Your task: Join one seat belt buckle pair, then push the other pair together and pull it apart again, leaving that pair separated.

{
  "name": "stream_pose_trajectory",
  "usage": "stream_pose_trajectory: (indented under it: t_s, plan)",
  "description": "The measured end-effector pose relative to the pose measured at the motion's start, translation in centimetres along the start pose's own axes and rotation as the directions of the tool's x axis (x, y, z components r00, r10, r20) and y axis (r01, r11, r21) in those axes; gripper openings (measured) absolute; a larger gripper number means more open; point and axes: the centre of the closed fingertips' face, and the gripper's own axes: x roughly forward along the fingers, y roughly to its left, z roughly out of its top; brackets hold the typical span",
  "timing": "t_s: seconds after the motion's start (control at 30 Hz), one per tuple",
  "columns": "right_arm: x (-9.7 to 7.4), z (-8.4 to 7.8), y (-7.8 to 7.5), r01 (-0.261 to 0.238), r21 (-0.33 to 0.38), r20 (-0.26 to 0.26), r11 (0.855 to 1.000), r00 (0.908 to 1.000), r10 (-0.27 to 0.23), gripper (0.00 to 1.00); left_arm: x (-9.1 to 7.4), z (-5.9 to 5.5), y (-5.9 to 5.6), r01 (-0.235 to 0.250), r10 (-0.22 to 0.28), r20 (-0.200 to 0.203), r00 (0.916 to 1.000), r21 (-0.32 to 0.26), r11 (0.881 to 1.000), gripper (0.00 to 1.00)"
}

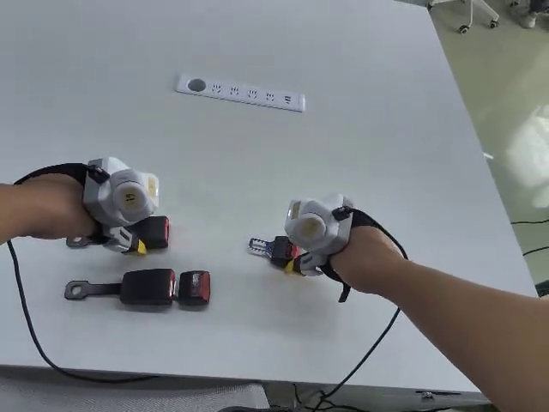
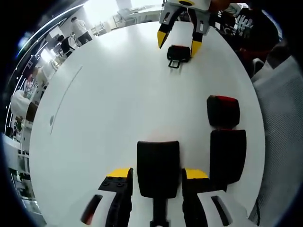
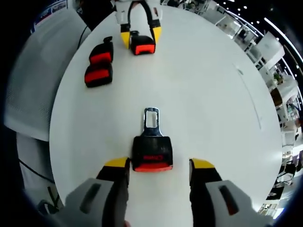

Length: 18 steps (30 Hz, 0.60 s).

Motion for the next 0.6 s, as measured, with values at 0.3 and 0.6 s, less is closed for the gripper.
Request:
stream_pose_trajectory:
  t_s: [0.3,0.6]
  plan:
    - [-3.5,1.5,1.4,0.057,0.179,0.136,0.982,0.9874,-0.082,0.62,-5.5,-1.7,0.0,-0.147,0.163,0.093,0.9822,-0.162,0.976,0.45]
    - [-7.1,2.0,4.9,0.083,0.247,0.208,0.966,0.9686,-0.137,0.75,-10.8,-5.1,-5.0,-0.232,0.279,0.101,0.9549,-0.334,0.914,0.63]
